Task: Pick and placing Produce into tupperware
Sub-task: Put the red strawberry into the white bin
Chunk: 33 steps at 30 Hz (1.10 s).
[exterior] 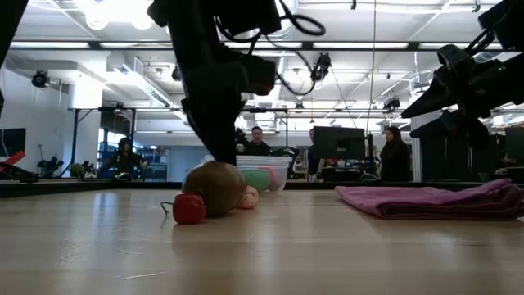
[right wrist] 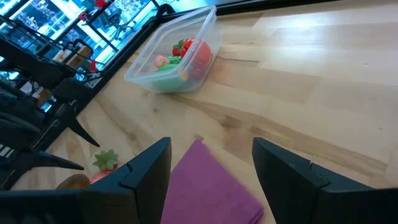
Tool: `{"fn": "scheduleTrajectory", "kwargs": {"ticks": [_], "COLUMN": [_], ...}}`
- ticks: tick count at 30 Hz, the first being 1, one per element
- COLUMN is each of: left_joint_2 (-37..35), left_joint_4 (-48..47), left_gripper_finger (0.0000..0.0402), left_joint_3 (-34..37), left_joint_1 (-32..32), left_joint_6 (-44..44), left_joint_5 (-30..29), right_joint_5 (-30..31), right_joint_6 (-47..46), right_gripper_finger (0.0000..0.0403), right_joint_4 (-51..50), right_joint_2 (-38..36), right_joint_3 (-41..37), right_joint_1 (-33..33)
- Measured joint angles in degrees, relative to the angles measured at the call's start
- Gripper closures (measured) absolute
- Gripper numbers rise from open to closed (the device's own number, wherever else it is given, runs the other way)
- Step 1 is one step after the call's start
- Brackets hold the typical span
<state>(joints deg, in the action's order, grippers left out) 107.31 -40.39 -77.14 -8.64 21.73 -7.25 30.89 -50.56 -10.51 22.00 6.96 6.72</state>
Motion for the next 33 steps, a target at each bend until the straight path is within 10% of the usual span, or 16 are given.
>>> {"fn": "scheduleTrajectory", "kwargs": {"ticks": [33], "left_joint_2": [0.7], "left_joint_4": [11.0], "left_gripper_finger": [0.022], "left_joint_3": [6.8], "left_joint_1": [-0.3], "left_joint_6": [5.1], "left_joint_5": [-2.1], "right_joint_5": [0.2], "right_joint_6": [0.2], "right_gripper_finger": [0.0186], "right_joint_4": [0.0], "right_joint_2": [0.0], "right_joint_3": [0.0], "right_joint_1": [0.0]}}
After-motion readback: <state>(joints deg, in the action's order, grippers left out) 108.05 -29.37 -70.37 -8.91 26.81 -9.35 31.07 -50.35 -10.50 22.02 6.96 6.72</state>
